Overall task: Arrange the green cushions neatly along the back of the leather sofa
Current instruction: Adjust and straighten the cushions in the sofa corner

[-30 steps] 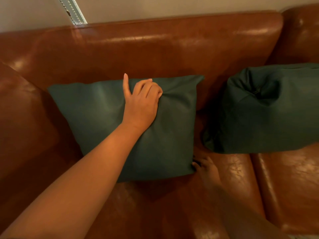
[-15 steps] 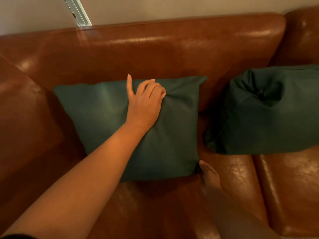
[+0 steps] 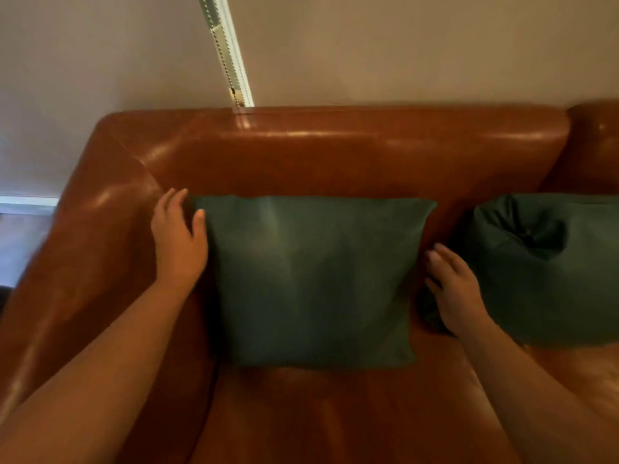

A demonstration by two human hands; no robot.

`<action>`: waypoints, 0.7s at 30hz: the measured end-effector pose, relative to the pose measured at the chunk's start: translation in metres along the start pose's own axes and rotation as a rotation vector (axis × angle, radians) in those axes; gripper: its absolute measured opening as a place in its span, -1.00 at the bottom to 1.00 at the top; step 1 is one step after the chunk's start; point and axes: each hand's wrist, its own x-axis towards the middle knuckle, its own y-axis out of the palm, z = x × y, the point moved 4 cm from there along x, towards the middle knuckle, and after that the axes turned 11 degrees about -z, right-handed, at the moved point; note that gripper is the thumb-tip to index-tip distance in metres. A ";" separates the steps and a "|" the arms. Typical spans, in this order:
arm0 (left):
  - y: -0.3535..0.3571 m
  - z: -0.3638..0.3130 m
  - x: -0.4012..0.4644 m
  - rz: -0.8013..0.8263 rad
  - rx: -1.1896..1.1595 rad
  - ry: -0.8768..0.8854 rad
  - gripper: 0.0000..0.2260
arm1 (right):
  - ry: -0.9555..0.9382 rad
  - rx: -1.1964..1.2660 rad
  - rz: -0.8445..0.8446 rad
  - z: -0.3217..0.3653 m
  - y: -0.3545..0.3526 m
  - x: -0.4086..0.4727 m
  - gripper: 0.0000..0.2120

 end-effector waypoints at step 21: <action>0.044 0.033 0.016 0.039 -0.767 -1.137 -0.82 | -0.043 0.229 -0.199 0.045 0.048 0.071 -0.73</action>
